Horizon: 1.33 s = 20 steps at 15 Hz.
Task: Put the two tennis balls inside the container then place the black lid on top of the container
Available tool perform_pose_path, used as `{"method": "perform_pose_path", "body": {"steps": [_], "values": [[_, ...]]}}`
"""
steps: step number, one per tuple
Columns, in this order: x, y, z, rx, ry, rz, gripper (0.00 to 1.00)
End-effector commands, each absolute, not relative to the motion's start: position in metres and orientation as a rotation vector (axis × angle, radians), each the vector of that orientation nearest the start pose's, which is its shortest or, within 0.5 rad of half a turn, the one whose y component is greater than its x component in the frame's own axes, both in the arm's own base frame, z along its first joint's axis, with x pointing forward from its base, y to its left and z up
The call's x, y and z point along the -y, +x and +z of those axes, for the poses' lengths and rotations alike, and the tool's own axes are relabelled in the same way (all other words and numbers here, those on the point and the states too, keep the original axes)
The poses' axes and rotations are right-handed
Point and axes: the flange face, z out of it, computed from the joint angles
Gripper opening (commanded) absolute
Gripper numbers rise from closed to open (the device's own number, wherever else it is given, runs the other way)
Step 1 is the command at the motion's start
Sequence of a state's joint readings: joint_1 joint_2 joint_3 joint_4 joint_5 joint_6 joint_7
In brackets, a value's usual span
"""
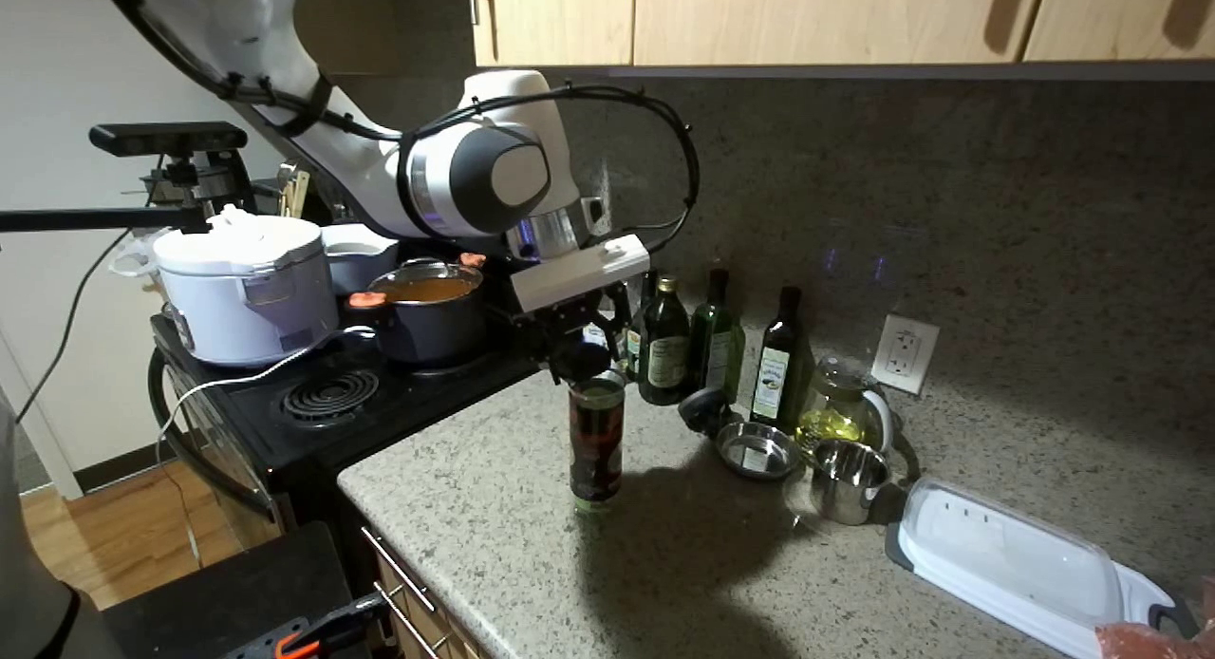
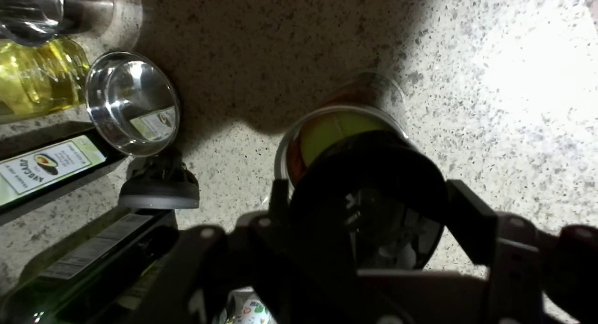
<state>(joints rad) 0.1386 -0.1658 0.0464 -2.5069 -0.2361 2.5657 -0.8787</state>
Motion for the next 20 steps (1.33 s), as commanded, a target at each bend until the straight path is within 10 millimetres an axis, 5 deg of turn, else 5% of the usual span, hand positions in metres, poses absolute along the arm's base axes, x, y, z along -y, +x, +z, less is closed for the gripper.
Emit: {"method": "perform_pose_path", "body": {"steps": [1, 15, 20], "values": [[-0.0883, 0.4598, 0.3666, 1.948, -2.725, -0.256, 0.83], [-0.0845, 0.4684, 0.3613, 1.944, -2.717, -0.251, 0.85], [-0.0841, 0.4678, 0.3616, 1.94, -2.722, -0.25, 0.95]]}}
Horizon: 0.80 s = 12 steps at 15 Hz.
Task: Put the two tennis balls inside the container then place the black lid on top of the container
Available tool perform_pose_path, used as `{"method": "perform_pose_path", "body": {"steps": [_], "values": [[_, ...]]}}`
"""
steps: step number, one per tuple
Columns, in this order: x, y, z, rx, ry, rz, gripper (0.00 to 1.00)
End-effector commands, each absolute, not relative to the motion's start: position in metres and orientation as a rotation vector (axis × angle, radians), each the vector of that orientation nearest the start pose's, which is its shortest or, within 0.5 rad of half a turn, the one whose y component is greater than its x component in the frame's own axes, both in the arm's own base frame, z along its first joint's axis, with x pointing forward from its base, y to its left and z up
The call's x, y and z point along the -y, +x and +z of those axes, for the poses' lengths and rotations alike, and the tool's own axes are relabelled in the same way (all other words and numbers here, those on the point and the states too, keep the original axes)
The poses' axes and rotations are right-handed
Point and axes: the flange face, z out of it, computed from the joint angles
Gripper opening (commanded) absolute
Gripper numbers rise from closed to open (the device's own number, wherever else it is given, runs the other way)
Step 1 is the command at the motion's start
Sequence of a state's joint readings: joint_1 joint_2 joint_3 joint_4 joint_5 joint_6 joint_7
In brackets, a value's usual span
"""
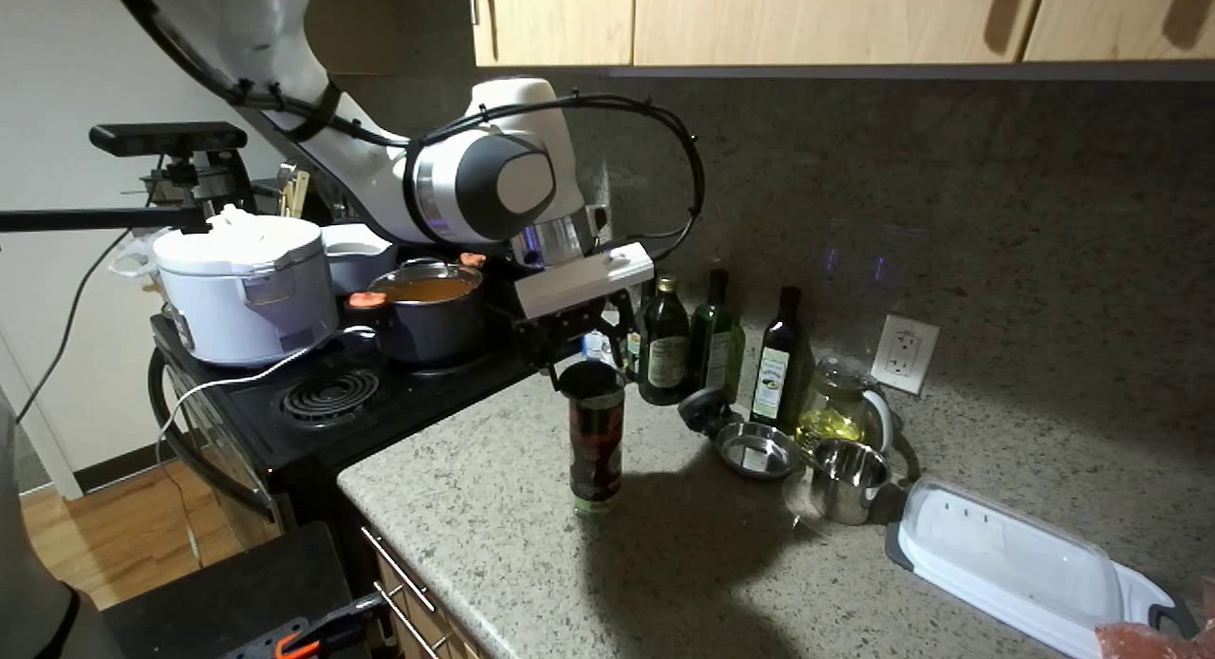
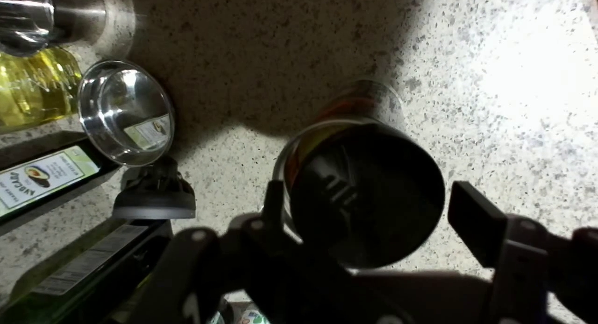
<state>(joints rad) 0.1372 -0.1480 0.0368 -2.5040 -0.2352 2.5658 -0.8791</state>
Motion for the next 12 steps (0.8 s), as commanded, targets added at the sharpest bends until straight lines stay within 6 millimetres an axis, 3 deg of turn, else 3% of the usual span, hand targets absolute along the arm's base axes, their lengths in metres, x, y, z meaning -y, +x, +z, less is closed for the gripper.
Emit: {"method": "perform_pose_path", "body": {"steps": [1, 12], "values": [[-0.084, 0.468, 0.362, 1.94, -2.723, -0.252, 0.94], [-0.094, 0.46, 0.374, 1.981, -2.732, -0.273, 1.0]]}}
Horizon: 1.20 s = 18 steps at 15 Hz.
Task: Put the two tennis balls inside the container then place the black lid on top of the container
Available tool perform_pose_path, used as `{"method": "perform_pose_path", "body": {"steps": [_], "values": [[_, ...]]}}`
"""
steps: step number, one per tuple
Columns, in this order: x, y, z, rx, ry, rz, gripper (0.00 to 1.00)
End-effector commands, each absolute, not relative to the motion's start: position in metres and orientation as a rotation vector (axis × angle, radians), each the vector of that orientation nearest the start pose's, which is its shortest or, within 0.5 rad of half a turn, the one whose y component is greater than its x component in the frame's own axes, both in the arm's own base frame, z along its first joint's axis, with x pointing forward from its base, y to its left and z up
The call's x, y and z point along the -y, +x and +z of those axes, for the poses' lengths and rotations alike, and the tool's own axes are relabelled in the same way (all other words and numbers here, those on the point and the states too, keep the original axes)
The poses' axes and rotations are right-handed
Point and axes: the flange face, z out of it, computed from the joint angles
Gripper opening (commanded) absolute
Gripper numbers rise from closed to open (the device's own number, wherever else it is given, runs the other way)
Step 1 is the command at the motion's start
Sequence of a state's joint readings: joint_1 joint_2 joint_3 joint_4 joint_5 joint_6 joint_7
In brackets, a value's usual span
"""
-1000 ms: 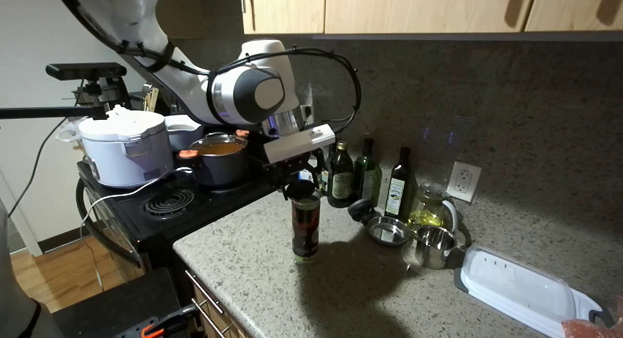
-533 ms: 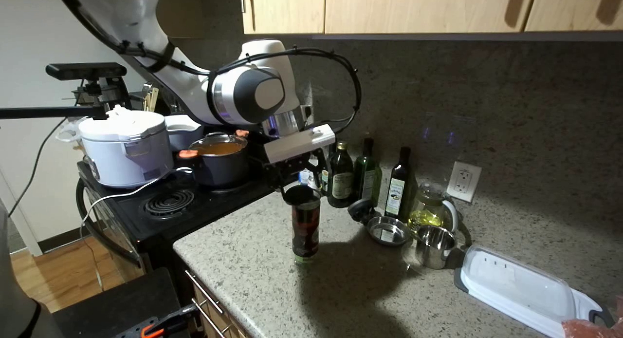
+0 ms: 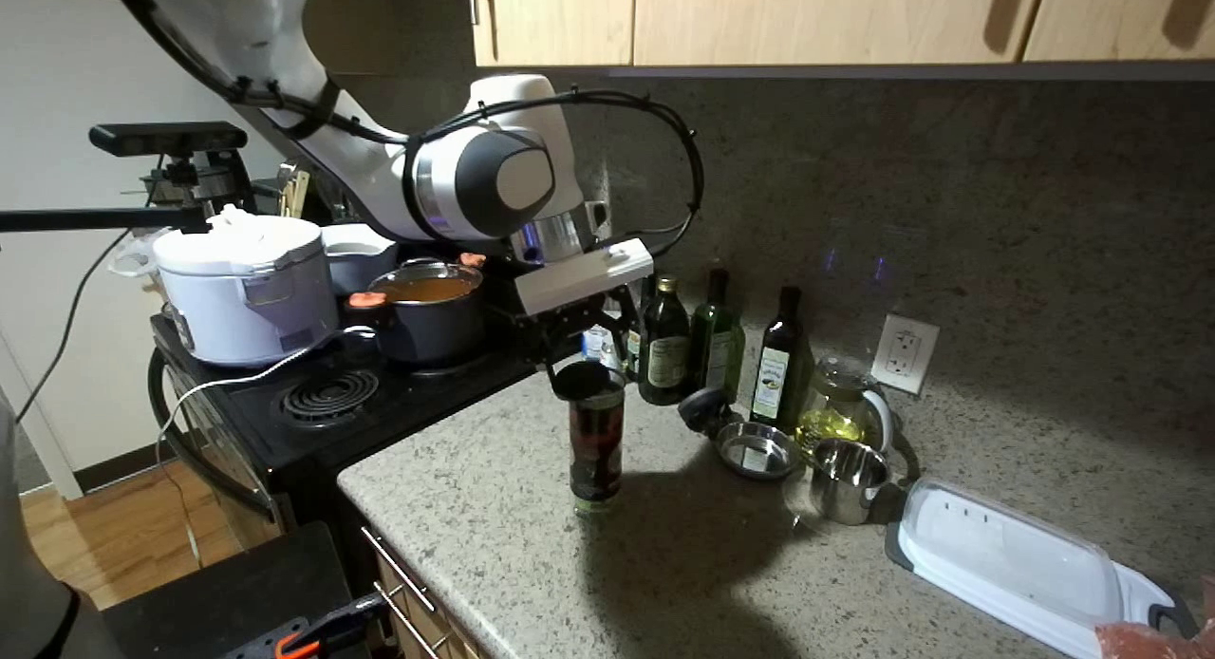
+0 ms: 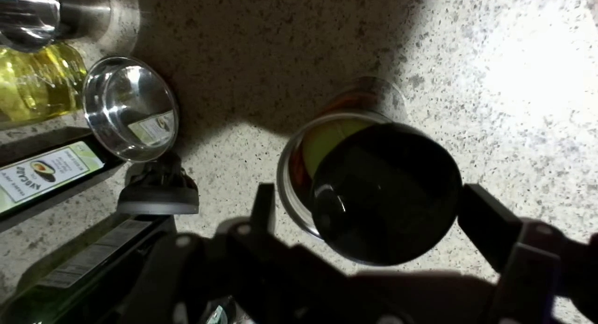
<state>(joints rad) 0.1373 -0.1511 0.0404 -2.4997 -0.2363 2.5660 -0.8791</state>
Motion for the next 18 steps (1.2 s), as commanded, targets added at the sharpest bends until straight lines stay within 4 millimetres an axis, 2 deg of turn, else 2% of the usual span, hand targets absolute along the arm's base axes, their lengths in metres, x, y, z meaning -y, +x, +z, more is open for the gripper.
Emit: {"method": "perform_pose_path", "body": {"steps": [1, 2, 3, 8, 10, 12, 14, 18], "values": [[-0.097, 0.457, 0.377, 2.001, -2.731, -0.28, 1.0], [-0.1, 0.455, 0.38, 2.016, -2.732, -0.291, 0.82], [-0.104, 0.452, 0.384, 2.035, -2.732, -0.303, 0.72], [-0.129, 0.433, 0.396, 2.081, -2.751, -0.345, 0.33], [-0.138, 0.425, 0.391, 2.08, -2.753, -0.333, 0.18], [-0.146, 0.418, 0.376, 2.067, -2.736, -0.295, 0.03], [-0.151, 0.411, 0.356, 2.057, -2.707, -0.264, 0.0], [-0.155, 0.404, 0.317, 2.017, -2.686, -0.137, 0.01]]}}
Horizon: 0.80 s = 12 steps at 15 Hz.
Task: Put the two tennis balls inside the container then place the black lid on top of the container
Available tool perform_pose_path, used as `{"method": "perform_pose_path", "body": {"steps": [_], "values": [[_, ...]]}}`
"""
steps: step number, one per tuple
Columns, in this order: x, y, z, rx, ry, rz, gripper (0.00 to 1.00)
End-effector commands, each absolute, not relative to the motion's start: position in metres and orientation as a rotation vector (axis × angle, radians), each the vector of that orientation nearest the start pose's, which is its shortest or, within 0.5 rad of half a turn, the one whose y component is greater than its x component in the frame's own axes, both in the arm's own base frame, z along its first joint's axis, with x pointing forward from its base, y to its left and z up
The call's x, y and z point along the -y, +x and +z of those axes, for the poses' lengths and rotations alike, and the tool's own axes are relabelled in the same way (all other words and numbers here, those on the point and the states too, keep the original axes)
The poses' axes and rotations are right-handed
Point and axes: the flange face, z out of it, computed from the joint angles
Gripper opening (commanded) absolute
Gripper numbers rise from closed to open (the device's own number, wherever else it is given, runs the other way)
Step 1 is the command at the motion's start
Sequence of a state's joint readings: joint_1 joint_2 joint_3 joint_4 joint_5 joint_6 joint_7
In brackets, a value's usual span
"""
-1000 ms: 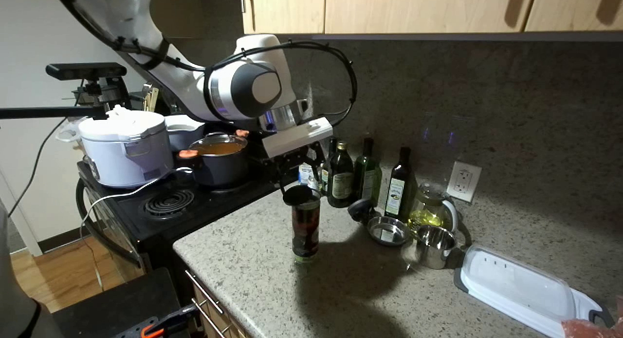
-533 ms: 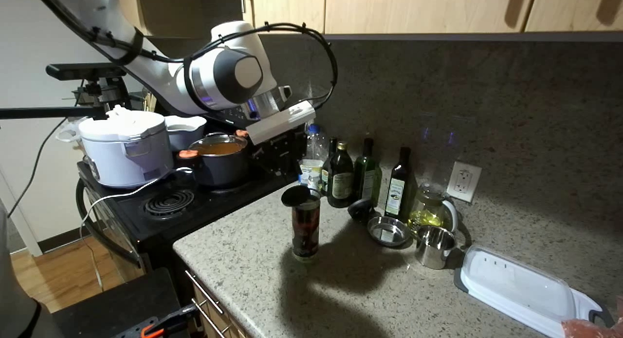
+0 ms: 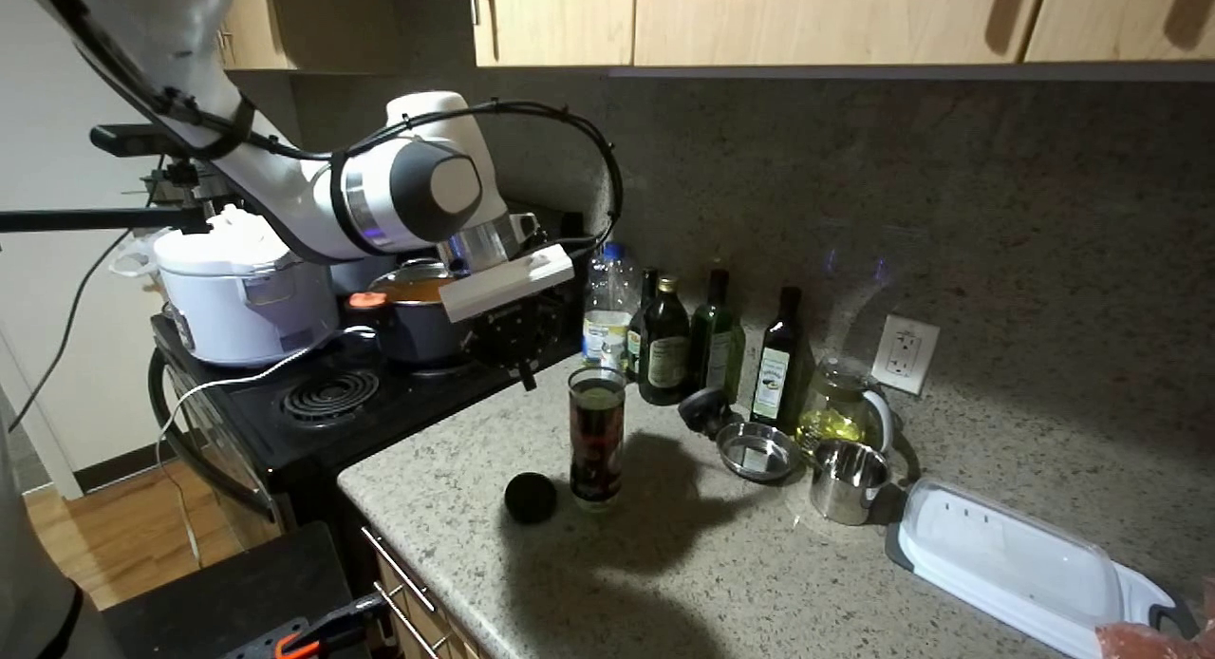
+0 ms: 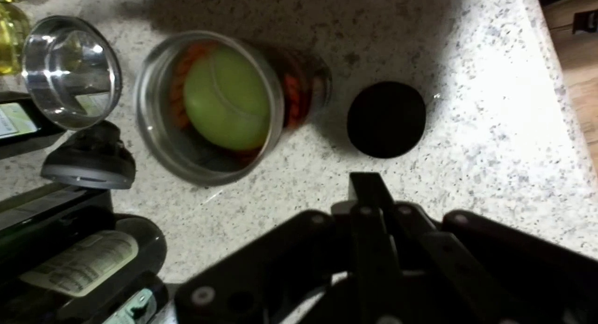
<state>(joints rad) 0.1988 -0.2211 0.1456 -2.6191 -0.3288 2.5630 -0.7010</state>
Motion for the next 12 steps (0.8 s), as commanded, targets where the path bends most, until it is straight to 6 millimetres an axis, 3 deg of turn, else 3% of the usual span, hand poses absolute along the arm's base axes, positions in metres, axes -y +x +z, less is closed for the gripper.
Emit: {"method": "perform_pose_path", "body": {"steps": [1, 12], "values": [[-0.156, 0.402, 0.309, 2.014, -2.673, -0.116, 0.01], [-0.2, 0.385, 0.255, 1.964, -2.563, 0.001, 0.0]]}}
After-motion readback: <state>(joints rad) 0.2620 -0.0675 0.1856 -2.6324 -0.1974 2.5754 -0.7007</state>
